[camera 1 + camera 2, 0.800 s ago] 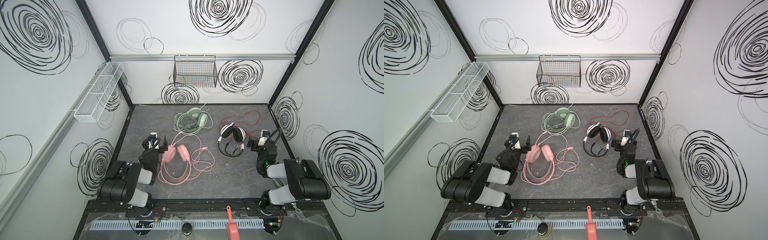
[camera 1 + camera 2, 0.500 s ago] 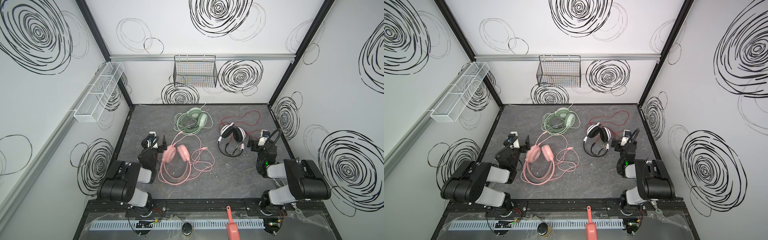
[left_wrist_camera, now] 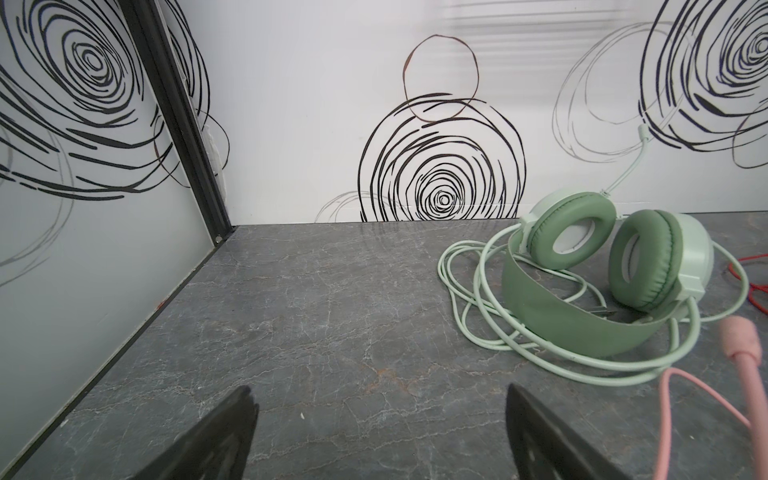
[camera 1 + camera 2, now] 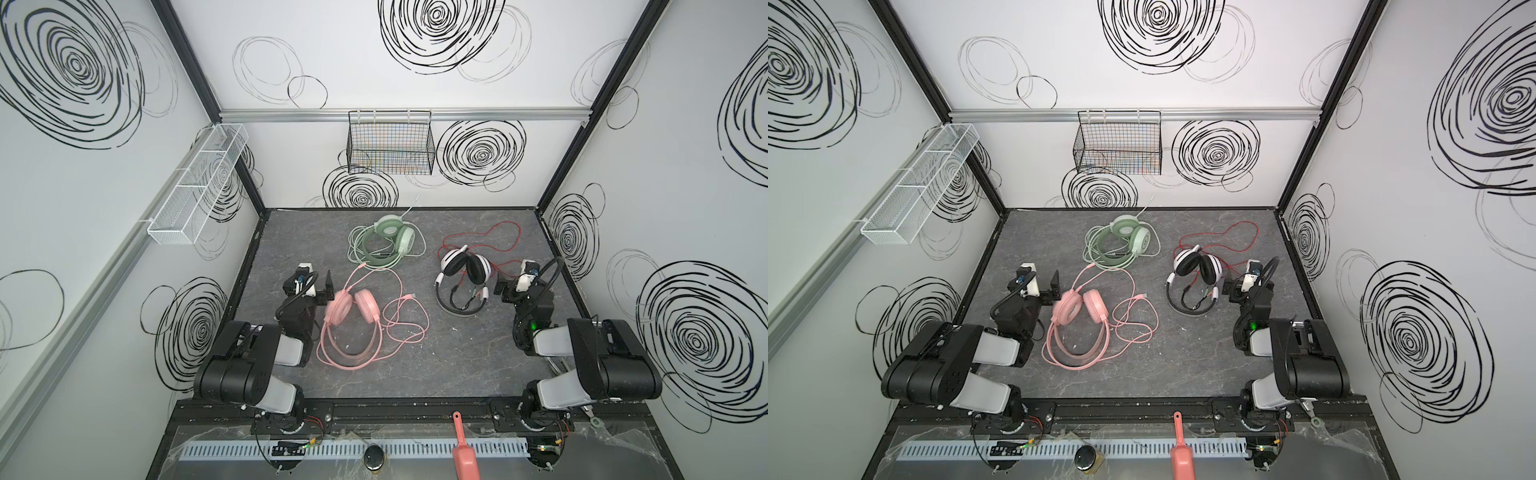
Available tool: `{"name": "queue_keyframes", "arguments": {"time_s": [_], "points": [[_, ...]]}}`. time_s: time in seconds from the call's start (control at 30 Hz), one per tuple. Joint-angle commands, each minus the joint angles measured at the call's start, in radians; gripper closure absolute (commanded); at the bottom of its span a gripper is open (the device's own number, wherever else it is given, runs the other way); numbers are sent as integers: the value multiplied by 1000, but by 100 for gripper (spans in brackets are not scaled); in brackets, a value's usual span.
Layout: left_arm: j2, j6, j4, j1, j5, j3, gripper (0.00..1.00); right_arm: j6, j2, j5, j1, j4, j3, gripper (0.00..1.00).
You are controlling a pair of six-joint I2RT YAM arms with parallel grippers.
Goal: Wrap the headphones
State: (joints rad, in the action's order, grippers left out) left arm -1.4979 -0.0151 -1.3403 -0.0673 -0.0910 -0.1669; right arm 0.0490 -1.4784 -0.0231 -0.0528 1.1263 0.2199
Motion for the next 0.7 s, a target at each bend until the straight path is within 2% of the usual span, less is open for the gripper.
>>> {"name": "queue_keyframes", "arguments": {"time_s": [0.0, 0.37, 0.43, 0.47, 0.5, 0.57, 0.6, 0.67], "points": [[4, 3, -40, -1, 8, -15, 4, 8, 2, 0, 1, 11, 12, 0], [30, -5, -6, -3, 20, -21, 4, -15, 18, 13, 8, 31, 0, 0], [138, -65, 72, -86, -83, -9, 4, -50, 114, 53, 44, -13, 3, 0], [224, -100, 146, -162, -213, -11, 4, -53, 189, 100, 78, -168, 58, 0], [302, -120, 212, -244, -321, -27, 4, 43, 260, 176, 102, -334, 125, 0], [409, -47, 249, -356, -432, -51, 4, 149, 348, 222, 109, -462, 202, 0], [453, 39, 261, -401, -452, -63, 4, 225, 396, 244, 102, -514, 226, 0], [524, 306, 342, -469, -444, -100, 4, 497, 477, 328, 75, -672, 250, 0]]}}
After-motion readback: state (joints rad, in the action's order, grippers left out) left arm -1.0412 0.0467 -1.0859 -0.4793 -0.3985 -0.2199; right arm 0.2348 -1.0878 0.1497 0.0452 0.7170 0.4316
